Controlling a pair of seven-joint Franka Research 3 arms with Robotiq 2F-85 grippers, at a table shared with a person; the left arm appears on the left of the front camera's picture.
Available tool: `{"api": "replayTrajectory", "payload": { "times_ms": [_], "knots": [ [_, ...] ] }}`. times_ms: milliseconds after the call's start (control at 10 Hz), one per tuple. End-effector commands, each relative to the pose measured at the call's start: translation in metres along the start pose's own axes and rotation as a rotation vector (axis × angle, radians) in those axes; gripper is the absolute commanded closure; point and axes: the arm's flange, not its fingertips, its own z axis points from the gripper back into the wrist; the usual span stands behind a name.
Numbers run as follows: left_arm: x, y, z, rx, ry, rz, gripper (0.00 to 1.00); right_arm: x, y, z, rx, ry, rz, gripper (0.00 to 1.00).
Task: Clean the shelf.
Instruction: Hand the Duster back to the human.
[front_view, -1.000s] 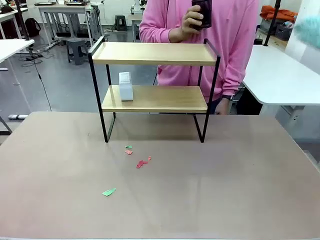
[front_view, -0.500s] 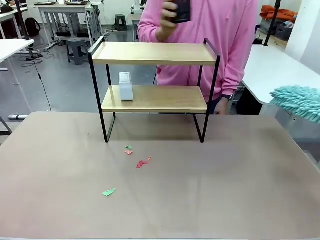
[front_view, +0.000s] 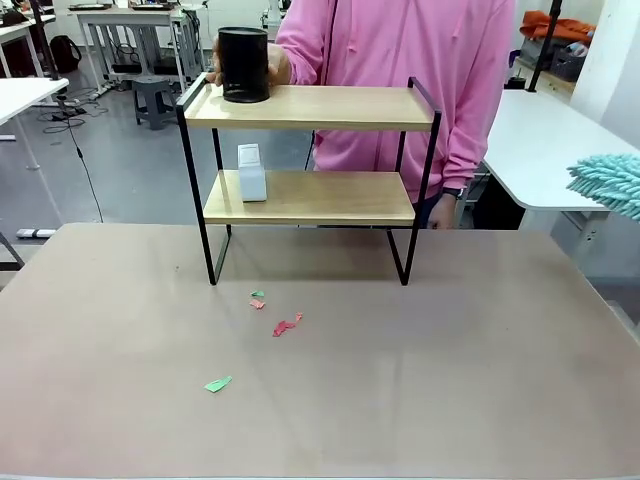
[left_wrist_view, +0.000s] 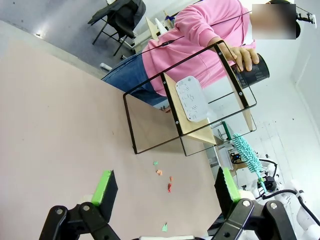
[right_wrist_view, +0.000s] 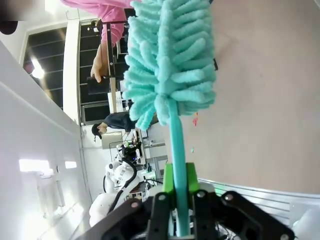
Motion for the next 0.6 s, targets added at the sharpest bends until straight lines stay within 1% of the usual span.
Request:
{"api": "replayTrajectory", "payload": {
  "times_ms": [0, 500],
  "knots": [
    [-0.0031, -0.0007, -0.0023, -0.017, -0.024, -0.019, 0.0, 0.0005, 0.0031, -0.0001, -0.006, 0.019, 0.003, 1.0],
    [-0.0031, -0.0007, -0.0023, -0.017, -0.024, -0.019, 0.0, 0.0005, 0.0031, -0.0001, -0.006, 0.019, 0.003, 1.0]
  ]
}}
